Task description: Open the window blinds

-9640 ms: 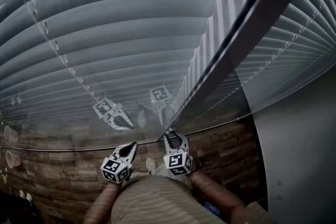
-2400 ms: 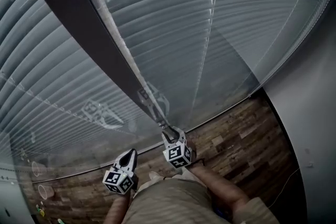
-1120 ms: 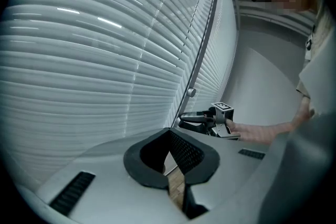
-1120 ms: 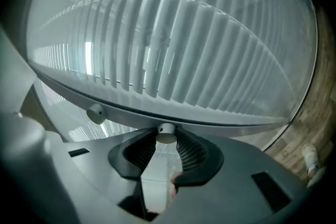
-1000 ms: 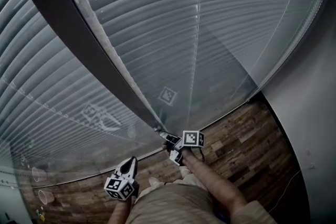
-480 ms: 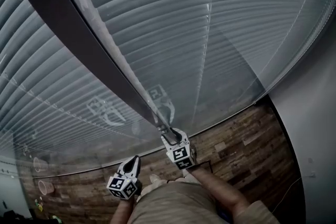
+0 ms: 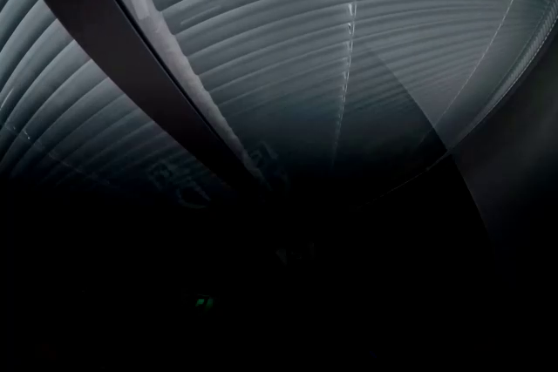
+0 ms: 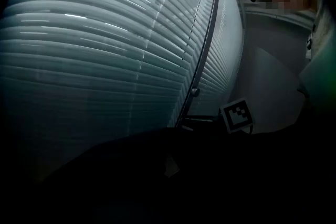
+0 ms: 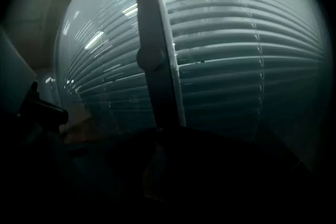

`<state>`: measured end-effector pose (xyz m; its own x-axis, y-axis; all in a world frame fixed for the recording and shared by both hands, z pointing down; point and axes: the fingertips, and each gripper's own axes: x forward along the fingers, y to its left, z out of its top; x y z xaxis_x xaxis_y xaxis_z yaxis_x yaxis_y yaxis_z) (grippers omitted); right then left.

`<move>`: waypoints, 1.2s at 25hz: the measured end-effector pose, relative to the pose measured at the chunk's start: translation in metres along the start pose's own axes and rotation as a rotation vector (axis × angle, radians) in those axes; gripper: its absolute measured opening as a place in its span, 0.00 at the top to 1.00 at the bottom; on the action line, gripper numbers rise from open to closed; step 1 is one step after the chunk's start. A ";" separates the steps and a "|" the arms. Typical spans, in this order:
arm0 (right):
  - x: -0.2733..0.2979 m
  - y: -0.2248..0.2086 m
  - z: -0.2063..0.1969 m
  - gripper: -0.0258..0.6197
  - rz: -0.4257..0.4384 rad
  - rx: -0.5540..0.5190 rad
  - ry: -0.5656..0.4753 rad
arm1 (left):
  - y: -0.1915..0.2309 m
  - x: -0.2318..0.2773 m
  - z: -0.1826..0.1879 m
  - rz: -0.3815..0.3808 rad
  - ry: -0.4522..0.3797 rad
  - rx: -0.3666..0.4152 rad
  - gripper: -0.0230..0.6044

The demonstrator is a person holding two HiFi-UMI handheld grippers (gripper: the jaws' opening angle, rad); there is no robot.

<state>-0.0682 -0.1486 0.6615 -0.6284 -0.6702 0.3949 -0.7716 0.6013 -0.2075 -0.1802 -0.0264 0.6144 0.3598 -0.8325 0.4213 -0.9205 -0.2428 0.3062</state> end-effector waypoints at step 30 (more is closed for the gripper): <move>0.005 -0.018 -0.016 0.76 0.530 1.489 -0.018 | -0.013 0.007 0.005 -0.046 0.023 0.009 0.94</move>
<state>-0.0559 -0.1556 0.6816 -0.8396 -0.5430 -0.0130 0.1327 -0.1819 -0.9743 -0.1665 -0.0315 0.6092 0.4049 -0.8089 0.4263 -0.9042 -0.2848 0.3184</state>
